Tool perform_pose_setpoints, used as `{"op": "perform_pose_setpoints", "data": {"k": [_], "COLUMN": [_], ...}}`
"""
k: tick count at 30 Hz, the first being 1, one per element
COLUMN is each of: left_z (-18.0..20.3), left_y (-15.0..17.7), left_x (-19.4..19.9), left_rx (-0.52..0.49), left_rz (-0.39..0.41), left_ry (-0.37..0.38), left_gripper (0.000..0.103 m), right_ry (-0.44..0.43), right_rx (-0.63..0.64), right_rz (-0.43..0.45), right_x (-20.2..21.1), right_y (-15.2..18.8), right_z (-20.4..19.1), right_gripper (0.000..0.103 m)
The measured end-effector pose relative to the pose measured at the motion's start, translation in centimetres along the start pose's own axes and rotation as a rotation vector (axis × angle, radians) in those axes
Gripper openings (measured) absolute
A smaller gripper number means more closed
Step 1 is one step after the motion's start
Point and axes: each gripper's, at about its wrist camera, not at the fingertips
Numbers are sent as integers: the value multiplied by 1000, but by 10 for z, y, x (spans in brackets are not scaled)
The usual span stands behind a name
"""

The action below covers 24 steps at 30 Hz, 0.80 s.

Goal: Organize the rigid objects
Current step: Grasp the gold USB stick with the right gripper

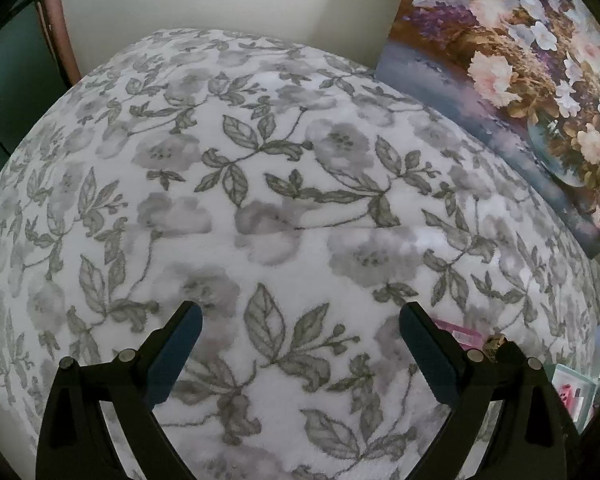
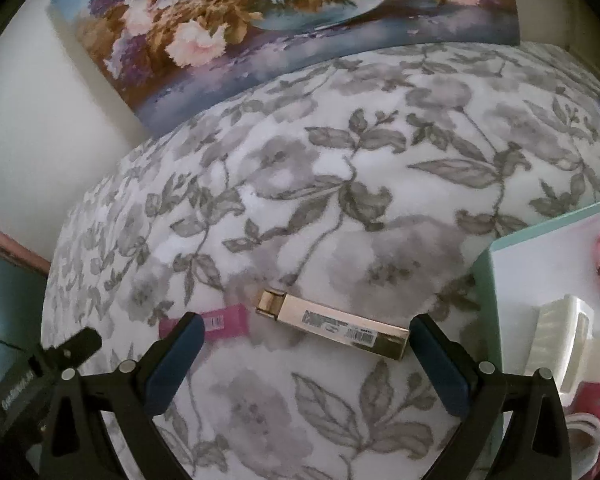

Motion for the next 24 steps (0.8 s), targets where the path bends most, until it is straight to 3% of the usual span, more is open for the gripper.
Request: {"op": "perform_pose_setpoints", "data": {"k": [15,20,24], "left_z": [0,2,3], "left_y": [0,0,1], "left_x": [-4,-7,-10], "left_rx": [15,6,6], "left_rz": [-10,-19,-26], "left_ry": [40,48,63], "left_gripper": [99,99,99], "right_ry": [212,241,232], "right_rx": [35,38,47], "right_rz": [119,148,153], "right_x": [-17,-12,-8], "right_y": [4,7,10], "right_z": [-15,-14,-12], "right_gripper": [103,84,83]}}
Point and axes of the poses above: each gripper's, at about its wrist camera, not at the fingertips, and x roughly against the way its jaws point, z to its right, y to its underside, and after that the axes turned 9 degrees about -x, right-handed
